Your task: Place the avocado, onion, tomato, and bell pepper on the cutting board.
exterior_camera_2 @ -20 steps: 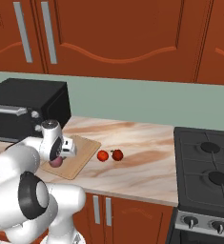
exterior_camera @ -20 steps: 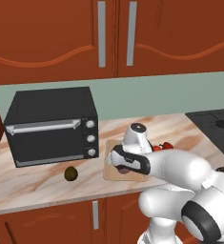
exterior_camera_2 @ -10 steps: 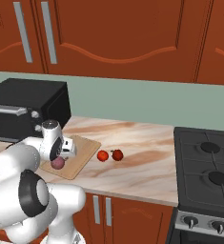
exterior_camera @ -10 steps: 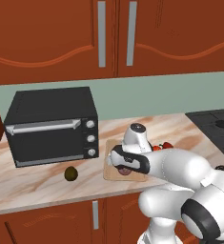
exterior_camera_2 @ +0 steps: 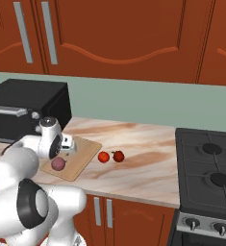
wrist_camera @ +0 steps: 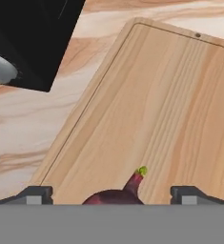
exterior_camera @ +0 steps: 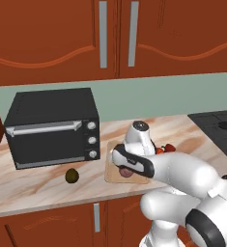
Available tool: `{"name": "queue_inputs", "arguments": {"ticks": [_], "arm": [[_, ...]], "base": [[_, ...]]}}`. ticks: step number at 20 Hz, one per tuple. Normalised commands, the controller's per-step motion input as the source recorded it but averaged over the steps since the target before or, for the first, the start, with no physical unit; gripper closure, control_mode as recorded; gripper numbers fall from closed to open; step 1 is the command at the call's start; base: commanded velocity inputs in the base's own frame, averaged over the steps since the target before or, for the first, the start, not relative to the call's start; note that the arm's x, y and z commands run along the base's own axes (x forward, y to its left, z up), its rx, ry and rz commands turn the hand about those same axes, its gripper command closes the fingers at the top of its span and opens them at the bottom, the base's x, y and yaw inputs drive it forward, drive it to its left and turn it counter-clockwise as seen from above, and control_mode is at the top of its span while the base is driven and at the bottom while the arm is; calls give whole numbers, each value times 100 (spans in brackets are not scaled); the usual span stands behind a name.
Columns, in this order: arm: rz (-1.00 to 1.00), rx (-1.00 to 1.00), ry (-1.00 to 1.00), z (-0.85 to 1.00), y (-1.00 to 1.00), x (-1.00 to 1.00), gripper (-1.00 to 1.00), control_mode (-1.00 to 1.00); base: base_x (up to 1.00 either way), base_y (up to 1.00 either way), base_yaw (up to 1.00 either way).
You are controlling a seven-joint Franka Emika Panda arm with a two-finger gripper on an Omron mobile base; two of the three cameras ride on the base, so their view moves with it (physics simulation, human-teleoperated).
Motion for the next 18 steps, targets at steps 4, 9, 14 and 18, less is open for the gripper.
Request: {"name": "queue_inputs", "arguments": {"ticks": [4,9,14,18], "arm": [[0,0,-10,58,0,-7,-100,-100],[0,0,-10,45,0,-46,-100,-100],[0,2,-12,39,0,-77,-100,-100],[0,0,-13,31,1,-86,-100,-100]], "base": [[0,0,0],[0,0,0],[0,0,0],[0,0,0]]}}
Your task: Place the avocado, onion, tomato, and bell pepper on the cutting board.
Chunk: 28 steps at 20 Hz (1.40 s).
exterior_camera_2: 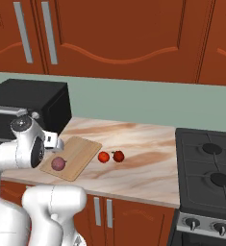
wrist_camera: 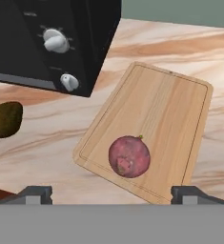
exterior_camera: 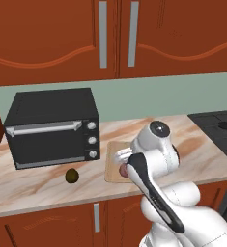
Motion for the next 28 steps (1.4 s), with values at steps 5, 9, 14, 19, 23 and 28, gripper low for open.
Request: {"name": "queue_inputs", "arguments": {"ticks": [5,9,14,19,23,28], "arm": [[0,-2,-29,8,20,-98,-100,-100],[-1,4,-5,37,9,-83,-100,-100],[1,8,2,31,33,-41,-100,-100],[4,11,9,2,21,-5,-100,-100],[6,8,1,0,13,1,-100,-100],[2,3,0,0,36,2,-100,-100]], "base": [[0,0,0],[0,0,0],[0,0,0],[0,0,0],[0,0,0],[0,0,0]]}}
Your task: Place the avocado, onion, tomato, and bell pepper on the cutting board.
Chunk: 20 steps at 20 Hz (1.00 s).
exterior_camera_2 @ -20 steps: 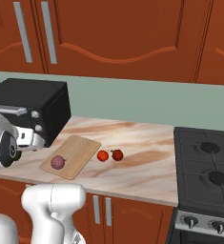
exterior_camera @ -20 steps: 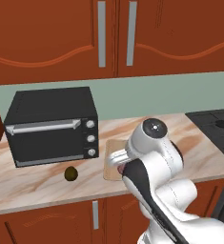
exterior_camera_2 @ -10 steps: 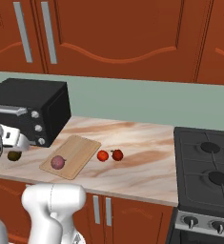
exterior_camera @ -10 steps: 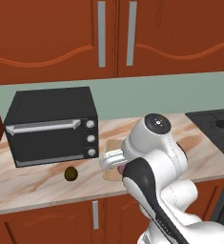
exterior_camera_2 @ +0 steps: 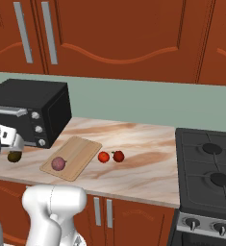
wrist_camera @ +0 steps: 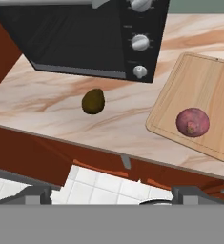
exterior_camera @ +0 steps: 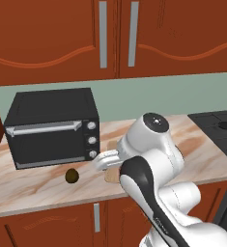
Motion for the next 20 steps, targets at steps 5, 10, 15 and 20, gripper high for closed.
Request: {"name": "queue_inputs", "arguments": {"ticks": [5,10,15,20], "arm": [[0,0,0,-6,37,19,-100,-100],[0,0,0,0,24,36,-100,-100],[0,0,0,-8,13,25,-100,-100],[0,0,0,-33,16,14,-100,-100]], "base": [[0,0,0],[0,0,0],[0,0,0],[0,0,0]]}}
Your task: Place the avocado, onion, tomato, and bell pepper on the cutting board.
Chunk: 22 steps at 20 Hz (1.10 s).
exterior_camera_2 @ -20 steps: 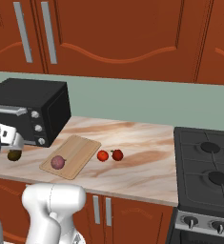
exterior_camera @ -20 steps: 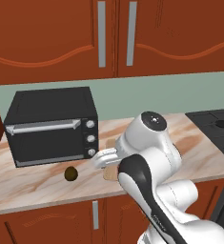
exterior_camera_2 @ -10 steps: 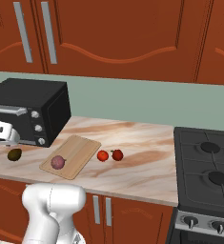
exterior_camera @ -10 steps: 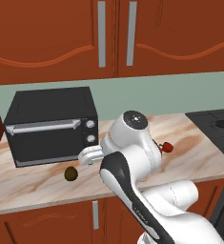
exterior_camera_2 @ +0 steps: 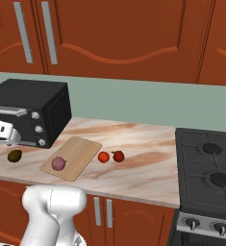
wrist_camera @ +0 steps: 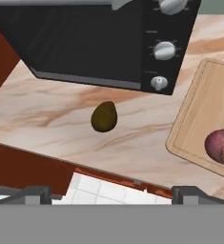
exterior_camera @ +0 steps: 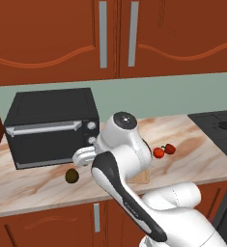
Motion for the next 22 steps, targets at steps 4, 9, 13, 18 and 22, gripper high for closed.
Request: {"name": "queue_inputs", "arguments": {"ticks": [4,9,13,18,22], "arm": [[0,0,0,-44,10,16,-100,-100],[0,0,2,-37,10,26,-100,-100],[0,0,4,-32,14,31,-100,-100],[0,0,5,-4,22,25,-100,-100],[0,0,6,0,25,27,-100,-100]], "base": [[0,0,0],[0,0,0],[0,0,0],[0,0,0],[0,0,0]]}}
